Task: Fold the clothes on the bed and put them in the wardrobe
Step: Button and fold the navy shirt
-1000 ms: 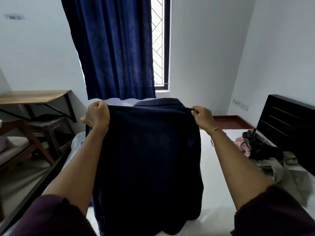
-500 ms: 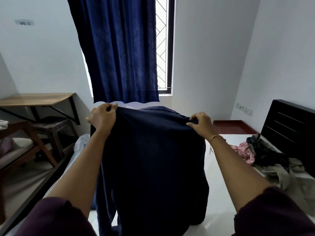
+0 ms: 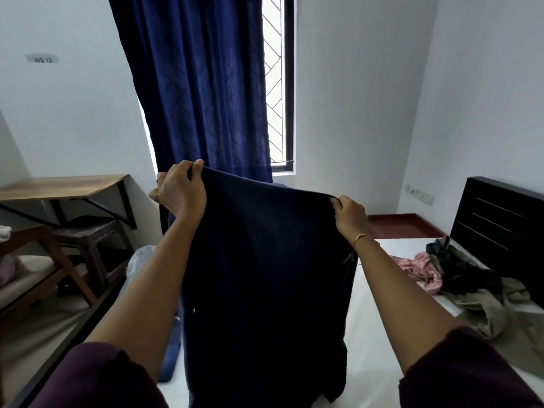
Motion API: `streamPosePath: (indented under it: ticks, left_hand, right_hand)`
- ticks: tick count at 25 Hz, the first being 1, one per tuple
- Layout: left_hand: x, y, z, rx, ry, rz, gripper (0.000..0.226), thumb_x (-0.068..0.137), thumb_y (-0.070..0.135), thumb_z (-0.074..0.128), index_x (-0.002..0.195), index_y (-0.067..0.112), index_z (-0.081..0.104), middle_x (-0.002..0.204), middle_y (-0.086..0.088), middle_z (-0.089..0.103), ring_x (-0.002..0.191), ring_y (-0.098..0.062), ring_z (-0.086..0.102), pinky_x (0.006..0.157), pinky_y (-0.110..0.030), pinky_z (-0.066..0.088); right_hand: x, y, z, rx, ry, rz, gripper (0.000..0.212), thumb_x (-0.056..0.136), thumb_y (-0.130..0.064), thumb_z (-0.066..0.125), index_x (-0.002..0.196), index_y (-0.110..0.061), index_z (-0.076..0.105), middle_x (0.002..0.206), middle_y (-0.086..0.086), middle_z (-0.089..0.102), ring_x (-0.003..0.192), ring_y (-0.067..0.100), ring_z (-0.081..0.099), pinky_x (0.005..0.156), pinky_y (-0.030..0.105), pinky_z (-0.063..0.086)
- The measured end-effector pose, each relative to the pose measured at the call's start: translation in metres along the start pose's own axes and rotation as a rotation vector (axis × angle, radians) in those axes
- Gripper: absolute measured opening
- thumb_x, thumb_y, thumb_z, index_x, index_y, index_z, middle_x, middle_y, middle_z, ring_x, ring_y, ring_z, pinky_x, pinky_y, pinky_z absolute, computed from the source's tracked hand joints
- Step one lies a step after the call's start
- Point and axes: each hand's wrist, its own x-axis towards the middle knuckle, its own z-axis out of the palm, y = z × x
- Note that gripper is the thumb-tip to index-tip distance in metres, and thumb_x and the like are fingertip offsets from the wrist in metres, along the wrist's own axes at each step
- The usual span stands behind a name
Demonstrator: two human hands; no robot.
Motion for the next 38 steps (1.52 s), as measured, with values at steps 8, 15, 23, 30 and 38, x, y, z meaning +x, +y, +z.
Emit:
streamPosePath:
  ticks: [8, 15, 23, 30, 38]
  left_hand:
    - [0.001, 0.013, 0.011, -0.025, 0.026, -0.021, 0.044, 0.104, 0.058, 0.045, 0.102, 0.023, 0.072, 0.095, -0.008, 0.073, 0.120, -0.028, 0.053, 0.098, -0.050, 0.029]
    - [0.023, -0.005, -0.001, -0.069, 0.108, -0.193, 0.046, 0.104, 0.056, 0.042, 0.108, 0.019, 0.069, 0.113, -0.009, 0.073, 0.120, -0.034, 0.056, 0.104, -0.054, 0.028]
    - [0.019, -0.012, -0.010, -0.074, 0.107, -0.194, 0.046, 0.104, 0.057, 0.043, 0.104, 0.019, 0.069, 0.108, -0.011, 0.073, 0.113, -0.033, 0.060, 0.104, -0.052, 0.028]
    - [0.008, -0.013, -0.023, -0.186, 0.188, -0.095, 0.050, 0.101, 0.057, 0.042, 0.080, 0.015, 0.059, 0.068, 0.013, 0.049, 0.074, -0.022, 0.054, 0.100, -0.043, 0.029]
    - [-0.012, -0.023, -0.053, -0.490, 0.251, 0.046, 0.048, 0.101, 0.044, 0.061, 0.060, 0.022, 0.050, 0.054, 0.010, 0.041, 0.052, -0.004, 0.037, 0.061, -0.035, 0.034]
  right_hand:
    - [0.022, -0.013, -0.022, -0.124, 0.196, 0.052, 0.032, 0.133, -0.018, 0.056, 0.143, -0.003, 0.082, 0.135, 0.029, 0.079, 0.126, 0.049, 0.075, 0.109, 0.064, 0.078]
    - [0.040, -0.020, -0.092, 0.033, 0.153, -0.229, 0.072, 0.117, -0.060, 0.086, 0.068, -0.013, 0.063, 0.075, 0.027, 0.077, 0.069, 0.036, 0.065, 0.064, 0.041, 0.041]
    - [0.052, -0.015, -0.117, -0.186, -0.062, -0.300, 0.047, 0.124, -0.038, 0.082, 0.101, 0.002, 0.088, 0.108, 0.029, 0.081, 0.093, 0.040, 0.073, 0.089, 0.050, 0.063]
    - [-0.001, -0.032, -0.108, -0.009, 0.477, -0.164, 0.037, 0.135, -0.028, 0.053, 0.117, -0.004, 0.075, 0.102, 0.020, 0.085, 0.089, 0.043, 0.076, 0.077, 0.053, 0.073]
    - [-0.040, -0.013, -0.127, 0.081, 0.808, -0.244, 0.036, 0.130, -0.021, 0.059, 0.108, -0.003, 0.081, 0.083, 0.017, 0.081, 0.075, 0.040, 0.068, 0.057, 0.050, 0.062]
